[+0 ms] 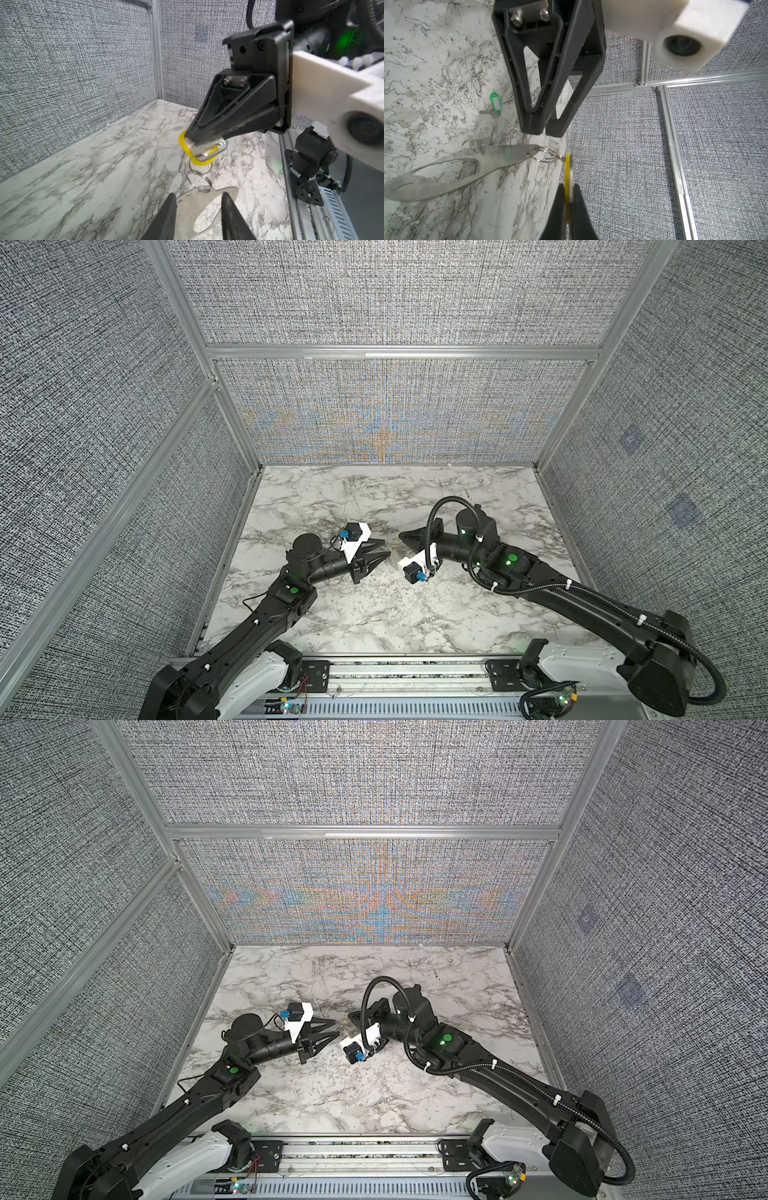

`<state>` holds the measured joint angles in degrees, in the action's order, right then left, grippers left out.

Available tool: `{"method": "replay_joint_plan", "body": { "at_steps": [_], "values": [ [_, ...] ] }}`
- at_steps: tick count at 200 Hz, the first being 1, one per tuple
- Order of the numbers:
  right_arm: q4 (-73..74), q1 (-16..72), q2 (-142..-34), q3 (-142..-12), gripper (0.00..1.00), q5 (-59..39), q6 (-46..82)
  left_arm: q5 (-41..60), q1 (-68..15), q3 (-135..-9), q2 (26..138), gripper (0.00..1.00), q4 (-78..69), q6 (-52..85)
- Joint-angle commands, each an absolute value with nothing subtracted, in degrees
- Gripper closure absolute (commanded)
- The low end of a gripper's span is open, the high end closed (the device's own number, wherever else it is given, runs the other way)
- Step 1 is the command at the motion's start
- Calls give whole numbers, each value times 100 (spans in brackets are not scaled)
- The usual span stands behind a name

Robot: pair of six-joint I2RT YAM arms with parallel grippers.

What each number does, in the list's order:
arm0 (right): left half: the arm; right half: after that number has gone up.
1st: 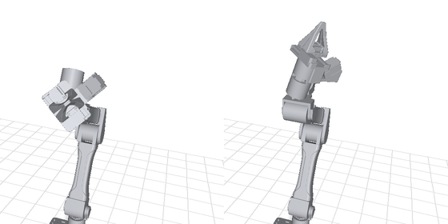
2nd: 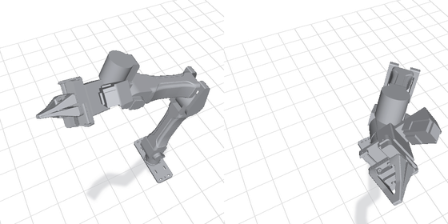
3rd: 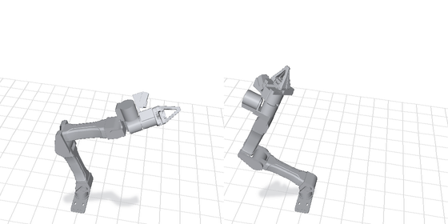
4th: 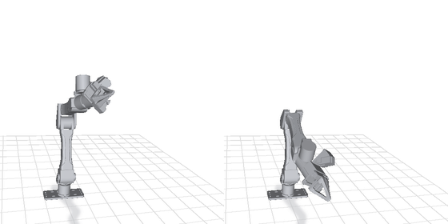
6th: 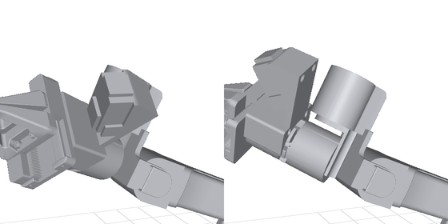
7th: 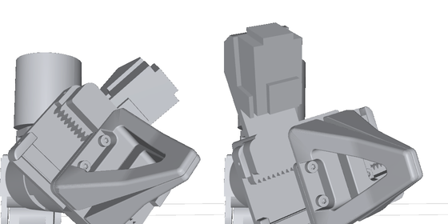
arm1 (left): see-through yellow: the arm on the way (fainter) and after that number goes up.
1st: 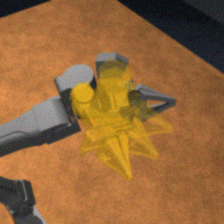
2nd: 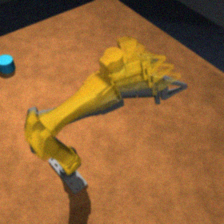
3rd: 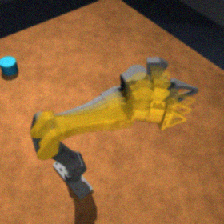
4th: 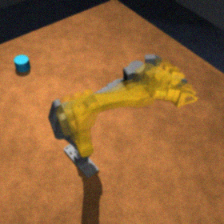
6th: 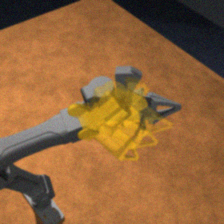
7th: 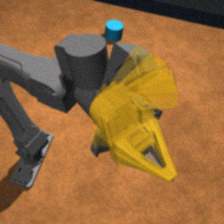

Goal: Remove the keys from the keyring

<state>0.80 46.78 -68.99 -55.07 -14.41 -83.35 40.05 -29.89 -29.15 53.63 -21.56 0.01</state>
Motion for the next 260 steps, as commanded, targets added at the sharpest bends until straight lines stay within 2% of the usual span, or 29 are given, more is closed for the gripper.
{"method": "replay_joint_plan", "body": {
  "at_steps": [1,48,125,188,260],
  "values": [
    [532,4658,-6916,-5443,100,-1617,-8546,3752,-2990,-3164,5334,62,-1350,-442],
    [795,4649,-6978,-5223,100,-1506,-8974,3977,-2906,-4202,5751,63,144,-874],
    [1314,4649,-7135,-4940,100,-1041,-9611,4273,-2760,-5197,6416,63,1096,-1314],
    [1502,4640,-7253,-4913,100,-743,-9815,4957,-2564,-5578,7042,64,977,-755],
    [1681,4623,-7399,-4980,100,-613,-9878,5168,-2523,-5625,7321,65,760,-403]
  ]
}}
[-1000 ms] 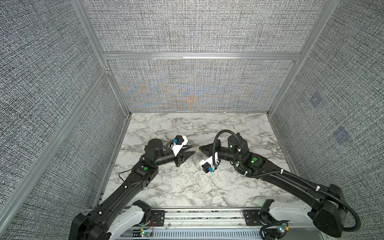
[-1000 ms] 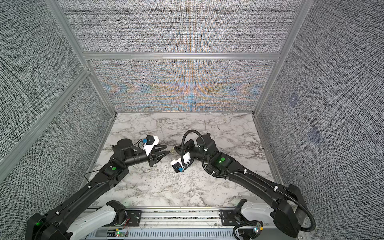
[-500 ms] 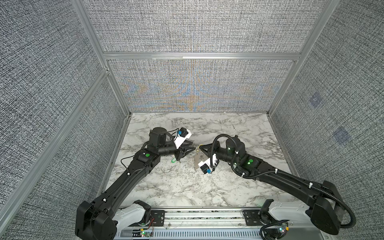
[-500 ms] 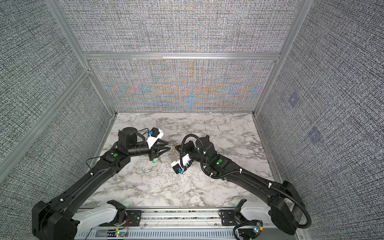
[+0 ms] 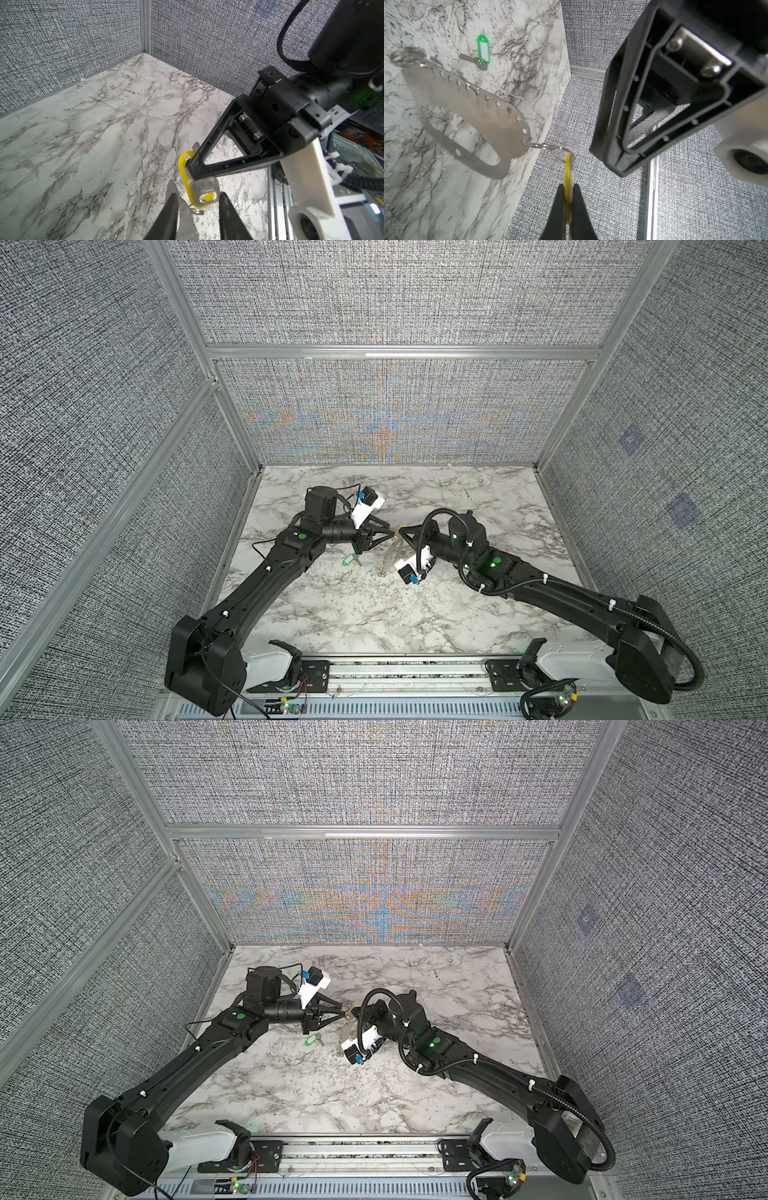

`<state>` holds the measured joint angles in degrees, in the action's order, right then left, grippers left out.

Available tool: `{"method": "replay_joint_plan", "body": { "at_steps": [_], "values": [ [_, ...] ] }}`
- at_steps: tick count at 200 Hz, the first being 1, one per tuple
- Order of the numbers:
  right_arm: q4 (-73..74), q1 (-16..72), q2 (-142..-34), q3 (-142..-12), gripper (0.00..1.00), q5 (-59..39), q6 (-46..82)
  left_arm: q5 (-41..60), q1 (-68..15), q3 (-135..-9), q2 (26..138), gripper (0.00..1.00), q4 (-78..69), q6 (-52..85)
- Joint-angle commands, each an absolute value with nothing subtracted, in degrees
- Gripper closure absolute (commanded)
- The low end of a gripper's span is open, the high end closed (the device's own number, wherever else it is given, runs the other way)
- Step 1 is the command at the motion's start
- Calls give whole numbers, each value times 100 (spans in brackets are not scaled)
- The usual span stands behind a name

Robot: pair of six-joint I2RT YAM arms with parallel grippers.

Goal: Remove the keys from the keyring

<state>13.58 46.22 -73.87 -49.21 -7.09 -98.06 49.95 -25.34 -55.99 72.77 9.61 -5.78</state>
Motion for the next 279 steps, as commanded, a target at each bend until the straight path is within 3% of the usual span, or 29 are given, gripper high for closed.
{"method": "replay_joint_plan", "body": {
  "at_steps": [1,75,137,198,222,279],
  "values": [
    [1680,4627,-7400,-4982,100,-610,-9883,5168,-2523,-5625,7326,65,758,-395],
    [1687,4623,-7332,-4983,100,-606,-9876,5413,-2525,-5599,7500,65,494,-57],
    [1665,4632,-7149,-4972,100,-661,-9752,4904,-2505,-6015,7541,65,920,-66],
    [1512,4633,-6916,-4952,100,-947,-9505,5663,-2505,-6098,7654,64,856,-128],
    [1394,4634,-6865,-4951,100,-973,-9483,6015,-2505,-5991,7551,64,848,-502],
    [819,4632,-6734,-5109,100,-1272,-9159,5586,-2508,-6065,7369,65,1671,-1697]
  ]
}}
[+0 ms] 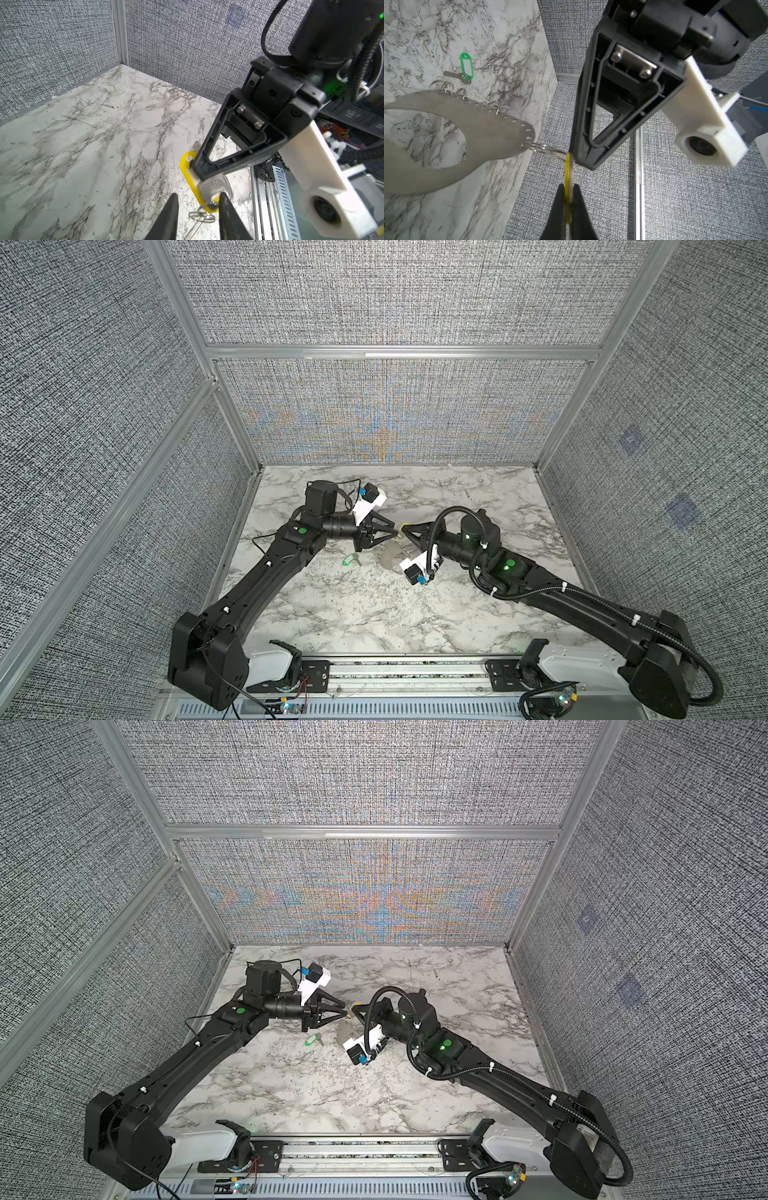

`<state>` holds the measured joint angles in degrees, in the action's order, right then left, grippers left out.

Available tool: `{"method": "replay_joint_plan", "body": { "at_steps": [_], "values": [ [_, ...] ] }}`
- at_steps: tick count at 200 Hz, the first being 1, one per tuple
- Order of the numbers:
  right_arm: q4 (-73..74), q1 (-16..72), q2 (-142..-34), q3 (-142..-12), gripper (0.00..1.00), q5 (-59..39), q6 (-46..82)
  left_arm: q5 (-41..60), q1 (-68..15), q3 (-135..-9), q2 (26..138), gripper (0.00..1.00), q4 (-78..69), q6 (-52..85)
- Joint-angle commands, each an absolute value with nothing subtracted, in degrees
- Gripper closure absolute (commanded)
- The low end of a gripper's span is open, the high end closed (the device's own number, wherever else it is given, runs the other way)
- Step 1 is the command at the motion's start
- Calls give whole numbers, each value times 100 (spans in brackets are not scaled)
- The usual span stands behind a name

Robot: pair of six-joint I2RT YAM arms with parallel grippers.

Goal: Remove the keys from the keyring

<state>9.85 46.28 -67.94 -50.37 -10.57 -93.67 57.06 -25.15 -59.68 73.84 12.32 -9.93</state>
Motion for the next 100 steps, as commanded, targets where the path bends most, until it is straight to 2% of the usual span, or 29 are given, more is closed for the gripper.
{"method": "replay_joint_plan", "body": {
  "at_steps": [1,44,100],
  "values": [
    [810,4632,-6733,-5112,100,-1273,-9159,5575,-2506,-6069,7367,65,1697,-1723],
    [708,4632,-6656,-5114,100,-1320,-9132,5118,-2505,-6164,7255,66,2202,-2579],
    [658,4652,-6610,-5076,100,-1354,-9157,5373,-2514,-6017,7170,66,2165,-3065]
  ]
}}
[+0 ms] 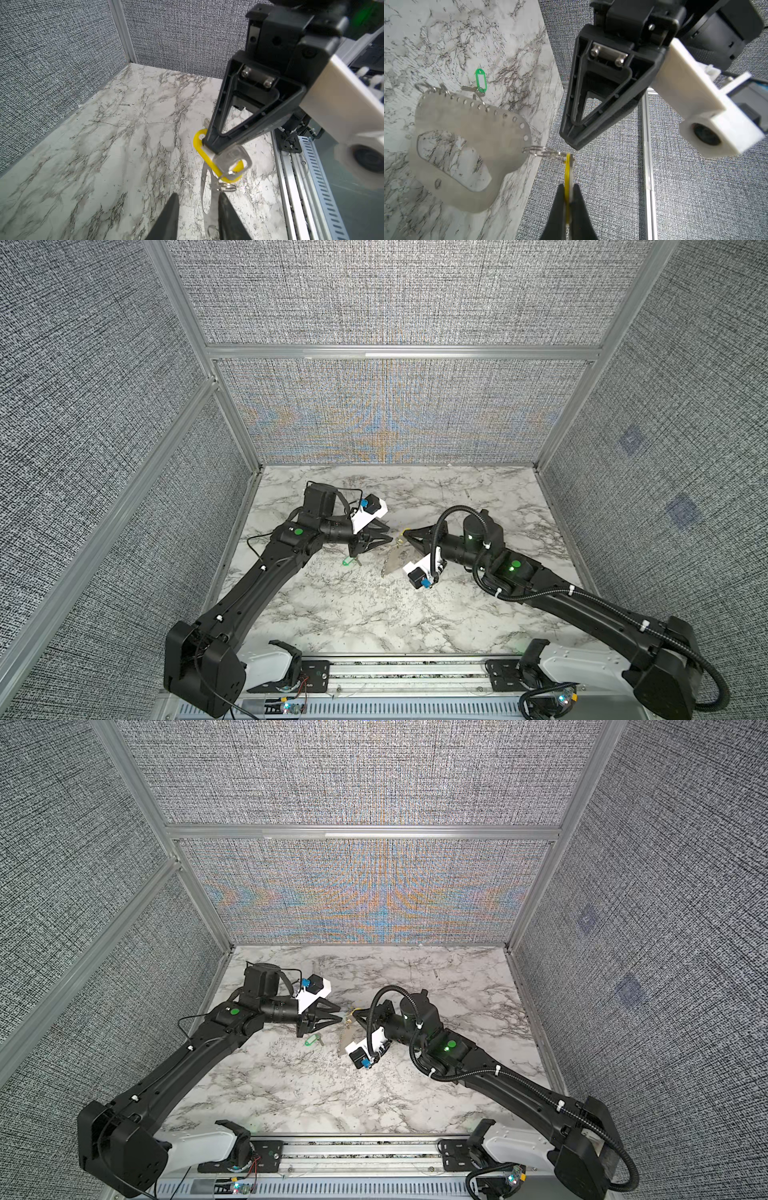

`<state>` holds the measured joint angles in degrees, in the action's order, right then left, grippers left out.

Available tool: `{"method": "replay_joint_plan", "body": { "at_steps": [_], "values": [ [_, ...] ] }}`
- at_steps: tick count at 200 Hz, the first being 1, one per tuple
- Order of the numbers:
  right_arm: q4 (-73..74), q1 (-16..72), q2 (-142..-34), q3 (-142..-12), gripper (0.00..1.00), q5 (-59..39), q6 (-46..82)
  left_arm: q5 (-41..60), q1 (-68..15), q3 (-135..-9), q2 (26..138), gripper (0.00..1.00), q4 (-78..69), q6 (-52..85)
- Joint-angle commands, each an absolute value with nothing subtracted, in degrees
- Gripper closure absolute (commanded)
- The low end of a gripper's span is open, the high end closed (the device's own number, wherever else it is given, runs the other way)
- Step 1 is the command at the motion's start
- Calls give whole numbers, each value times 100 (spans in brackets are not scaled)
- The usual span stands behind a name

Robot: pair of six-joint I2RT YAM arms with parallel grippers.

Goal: Remove the keys from the keyring

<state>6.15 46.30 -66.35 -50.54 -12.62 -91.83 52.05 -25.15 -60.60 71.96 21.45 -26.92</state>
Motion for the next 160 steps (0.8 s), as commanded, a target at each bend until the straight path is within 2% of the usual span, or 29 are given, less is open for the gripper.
{"method": "replay_joint_plan", "body": {
  "at_steps": [1,83,160],
  "values": [
    [659,4651,-6610,-5074,100,-1350,-9158,5385,-2514,-6014,7166,66,2155,-3066],
    [818,4685,-6720,-5080,100,-1323,-9298,5920,-2584,-5770,7146,65,1914,-3265],
    [932,4745,-6766,-5089,100,-1309,-9336,5828,-2656,-5635,7142,66,1553,-3042]
  ]
}}
